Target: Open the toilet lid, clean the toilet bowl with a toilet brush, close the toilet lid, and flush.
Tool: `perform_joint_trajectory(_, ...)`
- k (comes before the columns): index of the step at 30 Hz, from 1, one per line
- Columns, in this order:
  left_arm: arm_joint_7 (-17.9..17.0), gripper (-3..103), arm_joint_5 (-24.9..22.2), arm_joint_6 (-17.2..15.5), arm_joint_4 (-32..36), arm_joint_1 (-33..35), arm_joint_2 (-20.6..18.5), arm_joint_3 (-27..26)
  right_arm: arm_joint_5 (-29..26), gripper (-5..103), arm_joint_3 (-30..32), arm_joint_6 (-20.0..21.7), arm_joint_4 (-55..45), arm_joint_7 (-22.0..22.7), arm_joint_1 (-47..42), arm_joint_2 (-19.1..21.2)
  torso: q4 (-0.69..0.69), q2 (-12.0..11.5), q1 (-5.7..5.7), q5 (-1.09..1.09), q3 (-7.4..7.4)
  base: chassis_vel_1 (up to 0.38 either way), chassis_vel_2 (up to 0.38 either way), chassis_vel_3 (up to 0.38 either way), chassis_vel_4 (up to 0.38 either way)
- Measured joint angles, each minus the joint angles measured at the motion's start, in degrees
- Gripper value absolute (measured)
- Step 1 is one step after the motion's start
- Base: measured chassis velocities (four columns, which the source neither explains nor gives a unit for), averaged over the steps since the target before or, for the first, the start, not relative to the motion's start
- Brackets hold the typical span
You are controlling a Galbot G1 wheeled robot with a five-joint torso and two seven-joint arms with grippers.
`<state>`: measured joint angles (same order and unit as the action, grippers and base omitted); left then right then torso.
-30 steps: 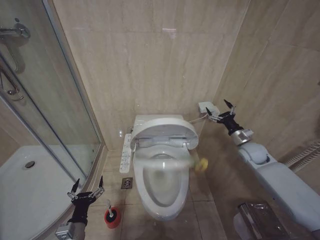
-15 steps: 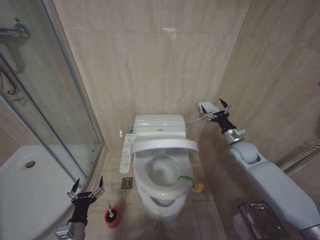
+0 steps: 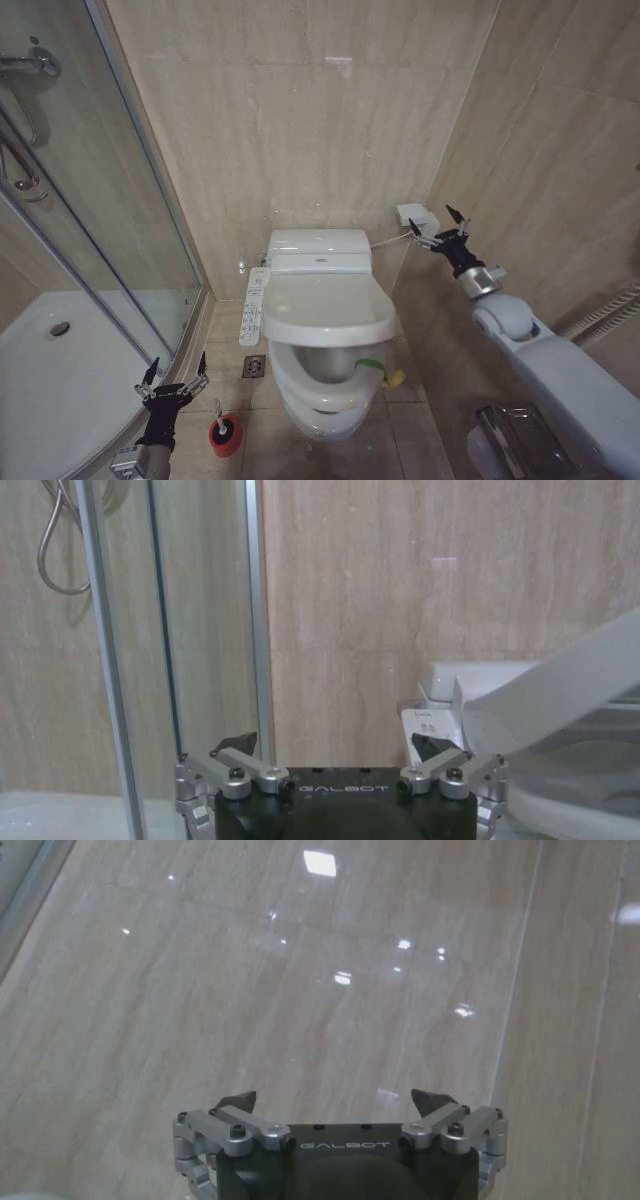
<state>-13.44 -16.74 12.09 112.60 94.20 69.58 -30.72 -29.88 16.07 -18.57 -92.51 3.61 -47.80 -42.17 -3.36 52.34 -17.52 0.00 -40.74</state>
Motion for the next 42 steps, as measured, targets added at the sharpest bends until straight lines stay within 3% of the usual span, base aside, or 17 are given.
perform_joint_trajectory(12,0.00,100,0.00,0.00,0.00,0.00,0.00,0.00,2.31,100,7.05,0.86,-6.84,1.54,-12.28,-4.71,0.00,0.00,0.00,0.00,0.00,0.000,0.000,0.000,0.000)
perform_joint_trajectory(24,0.00,100,0.00,0.00,0.00,0.00,0.00,0.00,6.71,100,7.09,1.41,-11.19,5.29,-18.67,-10.58,0.00,0.00,0.00,-0.01,0.00,0.000,0.000,0.000,0.000)
perform_joint_trajectory(42,0.00,100,0.00,0.00,0.00,0.00,0.00,0.00,12.37,100,8.18,-1.22,-1.58,7.27,-18.53,-19.08,0.01,-0.01,0.00,0.00,0.00,0.000,0.000,0.000,0.000)
